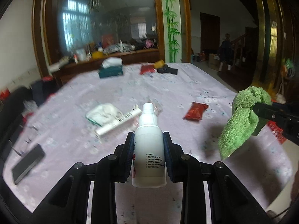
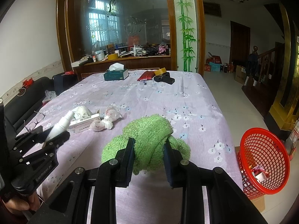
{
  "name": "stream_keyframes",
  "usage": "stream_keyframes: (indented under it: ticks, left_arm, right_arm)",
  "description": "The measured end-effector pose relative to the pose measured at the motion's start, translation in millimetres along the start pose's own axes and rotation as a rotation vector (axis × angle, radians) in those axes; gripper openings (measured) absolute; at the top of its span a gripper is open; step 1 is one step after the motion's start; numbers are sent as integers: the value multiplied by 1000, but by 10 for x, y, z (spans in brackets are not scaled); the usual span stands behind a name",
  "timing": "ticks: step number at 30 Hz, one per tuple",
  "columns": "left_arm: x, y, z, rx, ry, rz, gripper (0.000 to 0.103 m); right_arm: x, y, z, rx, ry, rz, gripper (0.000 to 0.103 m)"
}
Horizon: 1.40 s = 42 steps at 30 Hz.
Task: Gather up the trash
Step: 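Carry both held items over the red wastebasket and open both tools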
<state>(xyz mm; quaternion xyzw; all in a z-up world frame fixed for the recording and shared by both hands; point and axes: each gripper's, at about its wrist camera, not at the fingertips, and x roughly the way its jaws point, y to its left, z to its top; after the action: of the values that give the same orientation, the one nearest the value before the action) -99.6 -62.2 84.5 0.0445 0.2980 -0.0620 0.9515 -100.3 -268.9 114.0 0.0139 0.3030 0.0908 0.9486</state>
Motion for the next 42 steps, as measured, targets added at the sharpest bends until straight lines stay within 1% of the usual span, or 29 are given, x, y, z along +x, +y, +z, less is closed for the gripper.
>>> stream_keyframes:
  ticks: [6,9,11,17,21,24,29,34,36,37,38,42]
  left_arm:
    - [77,151,-10,-69,51,-105,28]
    - [91,155,-7,-77,58,-130,28]
    - [106,150,2,-90,68,-160,28]
    - [169,-27,69,-66,100,-203,28]
    - [189,-307,161,-28,114,-259,28]
    - [191,-604,268,14,115,-309,28]
    - [202,-1193,482,72,120,-421,29]
    - [314,-1820,682,94,148,-530,29]
    - [377,-2036,736,91,162,-567,29]
    - [423,-2203,772,99,173,-589,29]
    - [448,-2317,792,103,178,-602,29]
    - [582,-2818,851,124,203,-670,29]
  right_arm:
    - [-22,-38,3,11,-3,4,30]
    - [-8,-72,-6,25,0,12,30]
    - [1,-115,-14,41,4,18,30]
    - [-25,-294,-30,83,-5,8,30]
    - [-95,-568,-28,138,-25,-24,30]
    - [-183,-833,-30,189,-42,-59,30]
    - [-411,-1376,-45,282,-83,-144,31]
    - [-663,-1958,-91,367,-114,-251,31]
    - [-738,-2122,-97,367,-122,-304,31]
    - [-768,-2178,-100,362,-124,-332,31]
    - [-800,-2261,-106,356,-124,-375,31]
    - [-859,-2461,-101,333,-124,-464,31]
